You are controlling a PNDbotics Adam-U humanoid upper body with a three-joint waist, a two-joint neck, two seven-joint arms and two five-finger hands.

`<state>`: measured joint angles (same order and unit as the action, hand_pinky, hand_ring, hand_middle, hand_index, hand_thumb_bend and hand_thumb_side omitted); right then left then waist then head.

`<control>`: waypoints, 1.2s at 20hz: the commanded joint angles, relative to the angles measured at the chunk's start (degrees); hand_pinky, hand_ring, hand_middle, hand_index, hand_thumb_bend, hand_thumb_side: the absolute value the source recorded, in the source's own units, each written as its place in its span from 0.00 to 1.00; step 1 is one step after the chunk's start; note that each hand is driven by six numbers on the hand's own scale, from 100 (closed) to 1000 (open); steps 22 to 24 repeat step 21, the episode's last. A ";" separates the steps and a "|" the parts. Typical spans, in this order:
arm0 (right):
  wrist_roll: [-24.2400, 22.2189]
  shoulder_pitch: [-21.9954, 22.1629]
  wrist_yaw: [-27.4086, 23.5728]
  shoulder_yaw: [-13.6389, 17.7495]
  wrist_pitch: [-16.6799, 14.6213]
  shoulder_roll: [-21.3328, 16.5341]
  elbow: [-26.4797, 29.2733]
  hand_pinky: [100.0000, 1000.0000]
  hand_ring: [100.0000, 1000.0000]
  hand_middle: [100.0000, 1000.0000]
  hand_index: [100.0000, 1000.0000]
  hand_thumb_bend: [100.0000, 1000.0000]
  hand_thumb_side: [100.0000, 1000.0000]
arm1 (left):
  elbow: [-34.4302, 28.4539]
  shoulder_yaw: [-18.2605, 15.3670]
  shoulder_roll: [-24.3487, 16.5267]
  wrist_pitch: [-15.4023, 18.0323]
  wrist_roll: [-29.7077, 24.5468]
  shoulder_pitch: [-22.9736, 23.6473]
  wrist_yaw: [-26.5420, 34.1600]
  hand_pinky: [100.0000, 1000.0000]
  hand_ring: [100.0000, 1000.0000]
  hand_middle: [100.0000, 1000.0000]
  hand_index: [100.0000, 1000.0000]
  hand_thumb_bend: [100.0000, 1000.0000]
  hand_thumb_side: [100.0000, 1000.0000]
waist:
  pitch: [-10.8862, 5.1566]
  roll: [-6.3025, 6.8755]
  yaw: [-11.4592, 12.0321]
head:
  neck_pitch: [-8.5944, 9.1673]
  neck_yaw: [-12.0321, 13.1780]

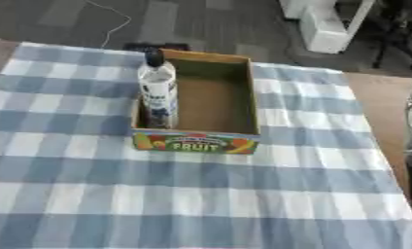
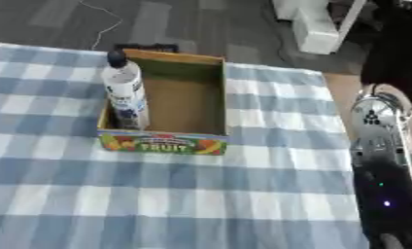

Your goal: Pick up objects on the table and place them in the box.

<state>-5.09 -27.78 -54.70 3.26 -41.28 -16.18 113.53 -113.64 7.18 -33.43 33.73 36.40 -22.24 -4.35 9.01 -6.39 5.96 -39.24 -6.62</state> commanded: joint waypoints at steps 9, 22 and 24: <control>1.93 -0.26 0.91 0.92 -4.06 -0.42 1.06 0.19 0.28 0.34 0.50 0.09 0.47 | -0.95 0.03 -0.83 0.97 1.98 -0.22 -1.65 0.44 0.54 0.58 0.70 0.00 0.79 | -0.89 0.40 -0.13 | 2.03 -0.89; -0.33 0.10 5.69 -0.13 -3.83 -0.89 1.06 0.17 0.25 0.32 0.48 0.13 0.49 | -0.95 -0.09 -1.05 0.95 2.44 -0.31 -1.84 0.44 0.54 0.58 0.70 0.00 0.79 | -0.99 0.45 0.00 | 4.19 -1.53; -0.33 0.10 5.69 -0.13 -3.83 -0.89 1.06 0.17 0.25 0.32 0.48 0.13 0.49 | -0.95 -0.09 -1.05 0.95 2.44 -0.31 -1.84 0.44 0.54 0.58 0.70 0.00 0.79 | -0.99 0.45 0.00 | 4.19 -1.53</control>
